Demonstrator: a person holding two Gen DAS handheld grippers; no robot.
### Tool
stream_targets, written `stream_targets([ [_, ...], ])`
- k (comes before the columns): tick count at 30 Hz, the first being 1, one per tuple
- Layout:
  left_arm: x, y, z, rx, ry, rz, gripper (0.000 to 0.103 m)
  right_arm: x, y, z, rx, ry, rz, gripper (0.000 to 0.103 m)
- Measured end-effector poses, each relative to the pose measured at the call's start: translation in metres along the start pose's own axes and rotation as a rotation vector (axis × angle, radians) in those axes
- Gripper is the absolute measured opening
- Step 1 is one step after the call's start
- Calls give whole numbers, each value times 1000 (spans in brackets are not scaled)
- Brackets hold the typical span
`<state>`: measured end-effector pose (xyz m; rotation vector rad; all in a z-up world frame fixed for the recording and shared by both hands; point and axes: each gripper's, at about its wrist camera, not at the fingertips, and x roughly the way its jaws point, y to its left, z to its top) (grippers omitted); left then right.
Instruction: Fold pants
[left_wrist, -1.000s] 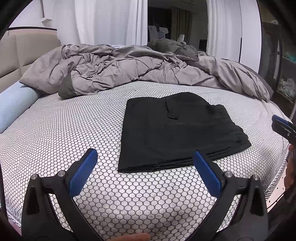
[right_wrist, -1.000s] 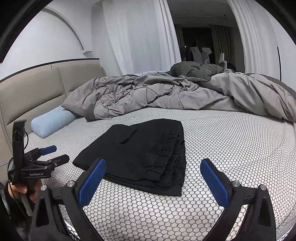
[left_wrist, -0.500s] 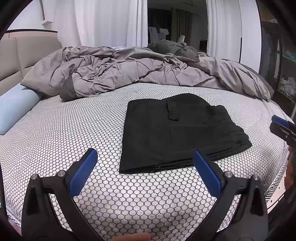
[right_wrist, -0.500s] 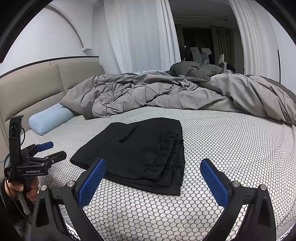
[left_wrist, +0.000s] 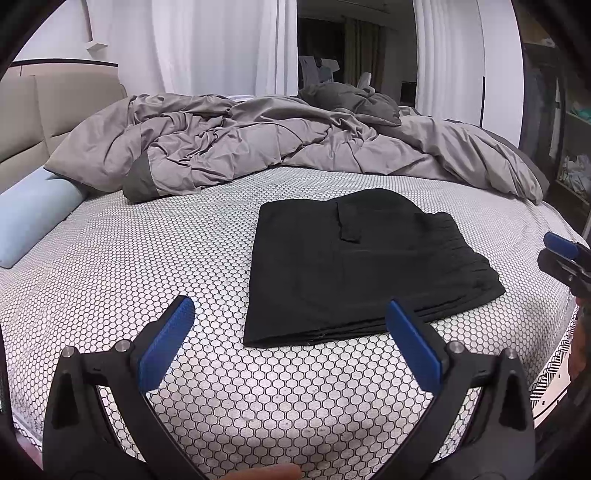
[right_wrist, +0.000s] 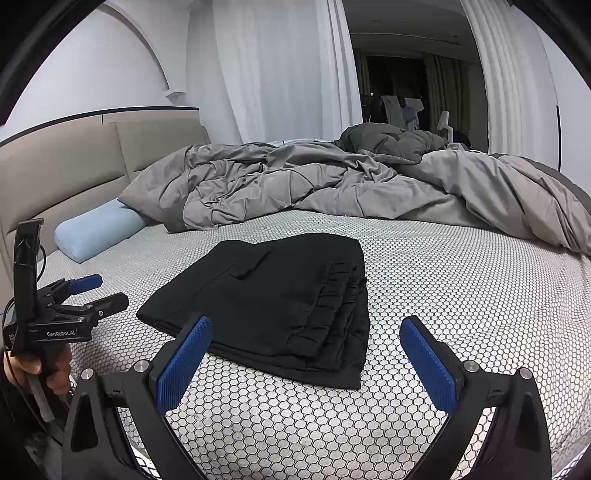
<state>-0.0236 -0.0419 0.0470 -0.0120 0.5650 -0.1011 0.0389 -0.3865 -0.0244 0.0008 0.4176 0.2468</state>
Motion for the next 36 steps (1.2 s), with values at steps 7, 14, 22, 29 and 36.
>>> stream_targets([
  [7,1,2,0,3,-1,-1,103,0,0,0,-5,-1,-1,103],
  [14,2,4,-1,5,-3,-1,102,0,-2,0,-20,2,1,103],
  [22,2,7,0,5,-2,-2,102,0,-4,0,-22,4,3,103],
  [29,1,9,-1,3,-7,-5,102,3,-6,0,-31,9,10,103],
  [36,0,10,0,4,-7,0,102,6,-7,0,-28,12,19,103],
])
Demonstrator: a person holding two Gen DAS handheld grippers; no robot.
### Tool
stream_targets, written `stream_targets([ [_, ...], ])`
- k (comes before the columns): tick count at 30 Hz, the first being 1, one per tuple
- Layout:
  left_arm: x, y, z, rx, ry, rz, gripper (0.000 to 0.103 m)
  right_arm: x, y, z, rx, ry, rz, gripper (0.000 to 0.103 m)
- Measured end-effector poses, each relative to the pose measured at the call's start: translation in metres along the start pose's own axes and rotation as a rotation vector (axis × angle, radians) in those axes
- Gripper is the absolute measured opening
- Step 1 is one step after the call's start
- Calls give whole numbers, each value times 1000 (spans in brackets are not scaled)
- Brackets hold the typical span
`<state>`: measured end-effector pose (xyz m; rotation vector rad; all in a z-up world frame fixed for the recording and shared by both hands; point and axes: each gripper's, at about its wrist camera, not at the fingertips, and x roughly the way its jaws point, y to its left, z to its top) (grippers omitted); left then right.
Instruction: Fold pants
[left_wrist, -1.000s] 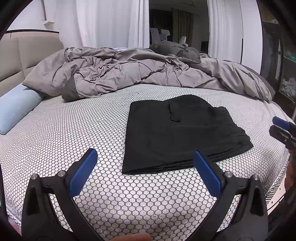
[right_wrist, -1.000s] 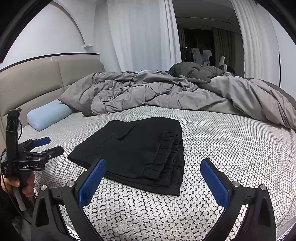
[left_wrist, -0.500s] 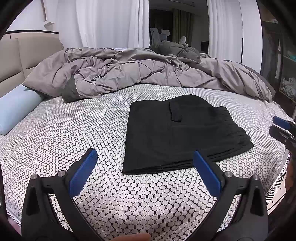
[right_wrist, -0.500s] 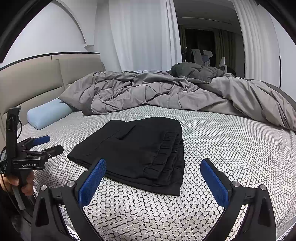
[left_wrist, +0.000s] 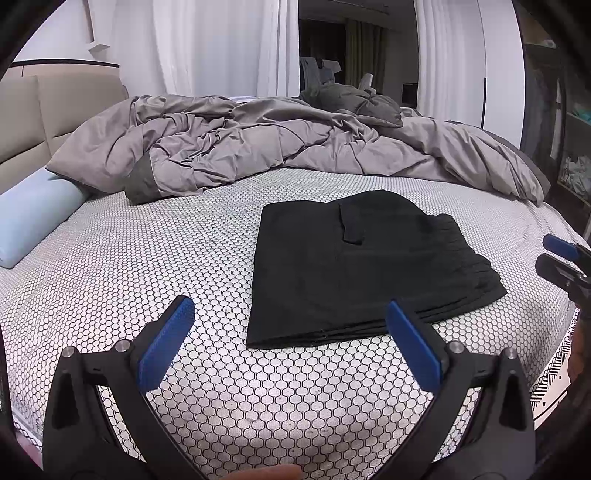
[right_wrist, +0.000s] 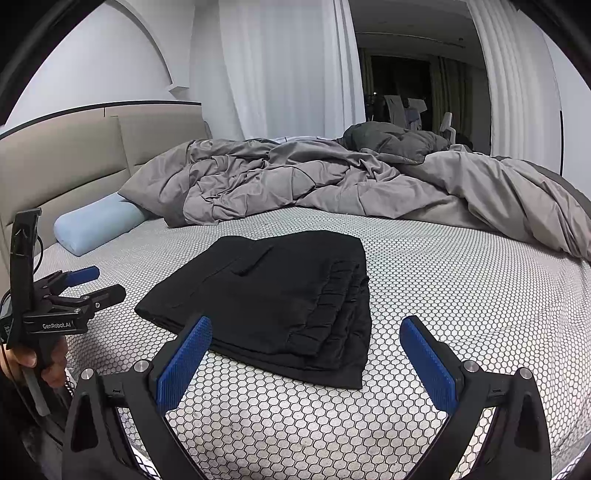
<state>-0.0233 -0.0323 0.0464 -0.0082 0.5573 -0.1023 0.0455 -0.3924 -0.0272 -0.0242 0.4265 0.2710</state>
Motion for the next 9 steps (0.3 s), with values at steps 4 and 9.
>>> stream_targets([
  [4,0,1,0,0,0,-1,103,0,0,0,-8,3,2,103],
  [9,0,1,-1,7,2,0,102,1,1,0,-18,2,8,103],
])
